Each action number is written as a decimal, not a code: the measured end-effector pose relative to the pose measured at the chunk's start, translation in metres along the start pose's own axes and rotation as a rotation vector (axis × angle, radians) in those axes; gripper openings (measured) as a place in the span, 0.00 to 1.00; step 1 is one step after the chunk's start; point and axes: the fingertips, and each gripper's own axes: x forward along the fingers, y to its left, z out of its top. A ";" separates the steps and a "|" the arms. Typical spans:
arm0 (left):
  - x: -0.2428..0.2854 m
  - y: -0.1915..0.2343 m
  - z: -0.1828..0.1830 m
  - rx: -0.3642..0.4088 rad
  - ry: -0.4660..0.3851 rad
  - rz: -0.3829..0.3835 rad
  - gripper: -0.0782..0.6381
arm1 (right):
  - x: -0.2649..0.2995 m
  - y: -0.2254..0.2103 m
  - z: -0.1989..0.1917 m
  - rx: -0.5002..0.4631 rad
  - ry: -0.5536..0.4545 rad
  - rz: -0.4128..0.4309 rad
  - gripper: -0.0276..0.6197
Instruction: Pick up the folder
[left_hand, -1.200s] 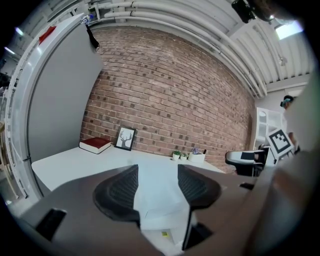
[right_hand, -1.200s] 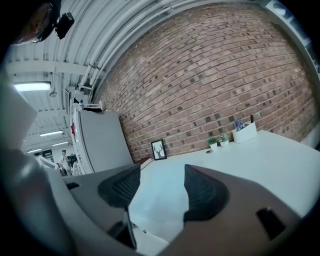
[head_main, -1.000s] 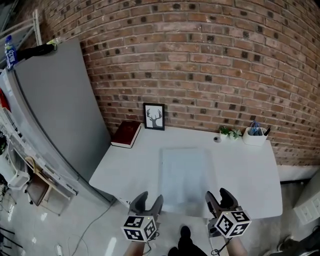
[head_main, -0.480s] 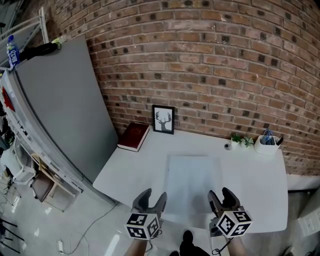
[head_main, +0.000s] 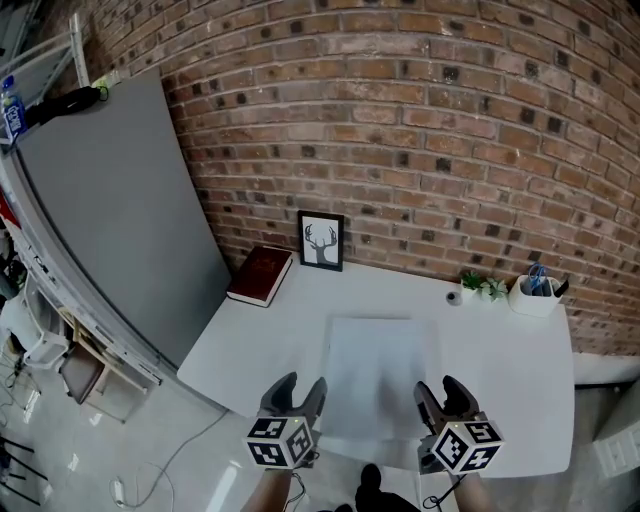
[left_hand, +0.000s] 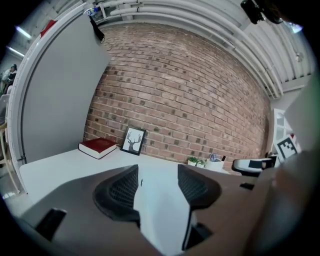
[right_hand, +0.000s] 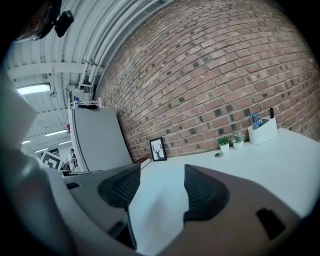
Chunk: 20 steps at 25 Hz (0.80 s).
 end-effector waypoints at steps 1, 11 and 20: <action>0.004 0.002 -0.001 -0.006 0.007 0.005 0.42 | 0.002 -0.002 0.001 0.001 0.003 0.000 0.45; 0.037 0.002 -0.056 0.009 0.170 0.032 0.42 | 0.009 -0.017 0.004 0.020 0.012 0.000 0.45; 0.057 -0.001 -0.109 -0.108 0.322 0.003 0.46 | 0.015 -0.029 0.001 0.034 0.027 -0.005 0.45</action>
